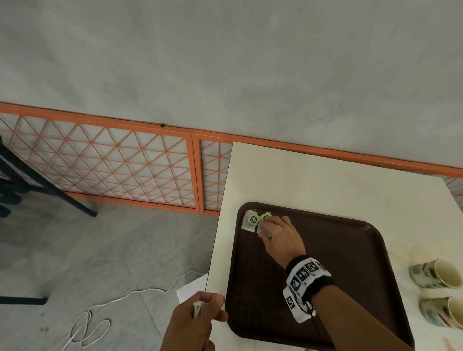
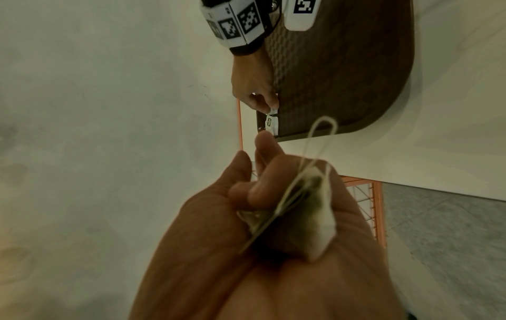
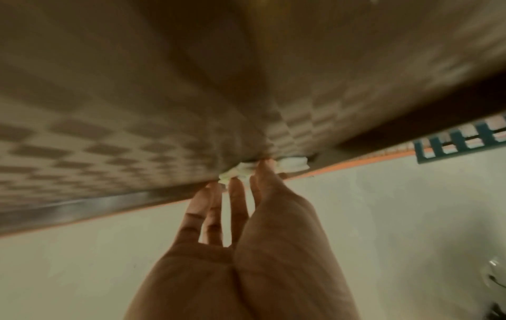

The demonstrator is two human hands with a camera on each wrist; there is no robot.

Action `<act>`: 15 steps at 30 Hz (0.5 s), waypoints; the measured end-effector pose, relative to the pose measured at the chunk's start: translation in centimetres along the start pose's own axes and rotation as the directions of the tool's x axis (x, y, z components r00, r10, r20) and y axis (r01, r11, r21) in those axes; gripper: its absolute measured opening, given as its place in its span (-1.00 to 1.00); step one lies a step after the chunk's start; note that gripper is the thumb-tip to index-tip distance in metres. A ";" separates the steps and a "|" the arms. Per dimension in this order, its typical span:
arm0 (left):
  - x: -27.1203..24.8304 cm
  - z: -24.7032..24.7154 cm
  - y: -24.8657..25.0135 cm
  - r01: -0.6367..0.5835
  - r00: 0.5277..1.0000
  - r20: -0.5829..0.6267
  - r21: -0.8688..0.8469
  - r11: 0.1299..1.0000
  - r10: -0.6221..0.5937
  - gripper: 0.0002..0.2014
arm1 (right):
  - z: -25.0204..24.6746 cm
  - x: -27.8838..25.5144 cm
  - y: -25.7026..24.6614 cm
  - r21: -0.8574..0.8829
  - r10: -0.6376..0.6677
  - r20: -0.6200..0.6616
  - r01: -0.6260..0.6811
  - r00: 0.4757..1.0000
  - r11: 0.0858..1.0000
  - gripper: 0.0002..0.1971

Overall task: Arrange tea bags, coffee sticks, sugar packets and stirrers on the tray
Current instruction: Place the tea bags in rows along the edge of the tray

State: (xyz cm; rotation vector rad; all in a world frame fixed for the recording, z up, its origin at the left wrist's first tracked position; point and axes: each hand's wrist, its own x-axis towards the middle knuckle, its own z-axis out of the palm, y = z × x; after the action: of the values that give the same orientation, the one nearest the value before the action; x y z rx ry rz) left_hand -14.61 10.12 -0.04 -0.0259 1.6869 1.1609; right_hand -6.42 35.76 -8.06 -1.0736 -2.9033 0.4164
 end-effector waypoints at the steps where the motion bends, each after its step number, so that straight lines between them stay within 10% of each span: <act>1: 0.0 0.1 0.0 0.001 1.000 0.009 0.008 1.000 -0.001 -0.80 | 0.1 -0.1 0.2 0.008 -0.010 0.013 0.010 1.000 1.000 -0.74; 15: -0.2 0.0 0.5 -0.019 1.000 0.010 -0.044 0.999 0.019 -0.80 | 0.0 0.3 0.2 0.102 -0.017 -0.084 0.026 0.996 0.994 -0.82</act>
State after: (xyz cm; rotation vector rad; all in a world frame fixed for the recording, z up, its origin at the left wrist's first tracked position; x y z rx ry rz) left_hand -14.81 10.26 0.43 -0.0312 1.6560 1.2098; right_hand -6.47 36.12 -8.10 -1.0189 -2.7850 0.5013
